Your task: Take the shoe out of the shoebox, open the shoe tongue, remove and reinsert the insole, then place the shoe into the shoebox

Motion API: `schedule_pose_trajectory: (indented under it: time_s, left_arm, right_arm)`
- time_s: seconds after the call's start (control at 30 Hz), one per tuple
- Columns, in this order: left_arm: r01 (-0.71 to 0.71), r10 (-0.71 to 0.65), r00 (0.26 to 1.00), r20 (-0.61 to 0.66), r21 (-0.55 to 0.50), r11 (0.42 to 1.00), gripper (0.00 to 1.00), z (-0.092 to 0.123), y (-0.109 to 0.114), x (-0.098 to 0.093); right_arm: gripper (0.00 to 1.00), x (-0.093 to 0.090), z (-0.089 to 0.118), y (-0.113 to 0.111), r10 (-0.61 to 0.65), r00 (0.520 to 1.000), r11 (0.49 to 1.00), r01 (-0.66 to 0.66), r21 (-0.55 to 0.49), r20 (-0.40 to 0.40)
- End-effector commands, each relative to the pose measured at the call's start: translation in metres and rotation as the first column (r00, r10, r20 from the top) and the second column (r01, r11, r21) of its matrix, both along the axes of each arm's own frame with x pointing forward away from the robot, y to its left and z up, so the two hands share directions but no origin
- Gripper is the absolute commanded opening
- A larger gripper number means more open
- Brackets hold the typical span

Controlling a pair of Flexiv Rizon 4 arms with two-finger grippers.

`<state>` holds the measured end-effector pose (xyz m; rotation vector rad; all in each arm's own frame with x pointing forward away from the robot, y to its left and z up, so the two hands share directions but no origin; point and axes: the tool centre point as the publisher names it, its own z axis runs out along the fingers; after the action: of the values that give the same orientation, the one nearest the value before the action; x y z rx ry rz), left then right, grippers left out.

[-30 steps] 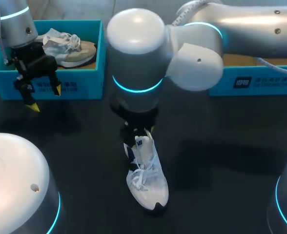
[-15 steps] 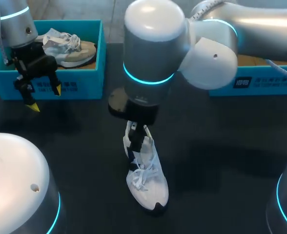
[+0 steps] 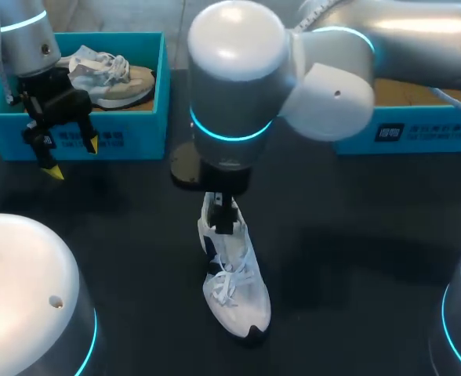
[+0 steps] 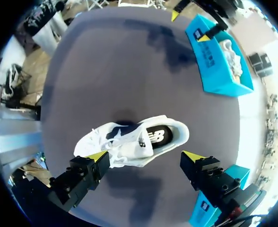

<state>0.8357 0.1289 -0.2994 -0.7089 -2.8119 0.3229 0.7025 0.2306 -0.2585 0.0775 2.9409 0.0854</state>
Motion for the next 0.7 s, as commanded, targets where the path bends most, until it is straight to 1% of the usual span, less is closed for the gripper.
schedule_pose_trajectory:
  time_s: [0.03, 0.4, 0.63, 0.7]
  left_arm:
    - [0.0, 0.0, 1.0, 0.001, 0.002, 1.0, 1.0, 0.001, 0.0, 0.0]
    - [0.0, 0.0, 1.0, 0.001, 0.002, 1.0, 1.0, 0.001, 0.0, 0.0]
    - [0.0, 0.0, 1.0, 0.001, 0.002, 1.0, 1.0, 0.001, 0.0, 0.0]
    - [0.0, 0.0, 1.0, 0.001, 0.002, 1.0, 1.0, 0.001, 0.0, 0.0]
  right_arm:
    - [1.0, 0.011, -0.004, 0.016, 0.031, 1.0, 0.998, -0.031, -0.052, -0.005]
    - [1.0, 0.045, -0.019, 0.029, 0.147, 0.989, 0.987, -0.146, -0.072, 0.008]
    - [1.0, 0.064, -0.034, 0.026, 0.181, 0.983, 0.981, -0.18, -0.074, 0.003]
    - [1.0, 0.07, -0.039, 0.023, 0.184, 0.983, 0.981, -0.183, -0.058, 0.006]
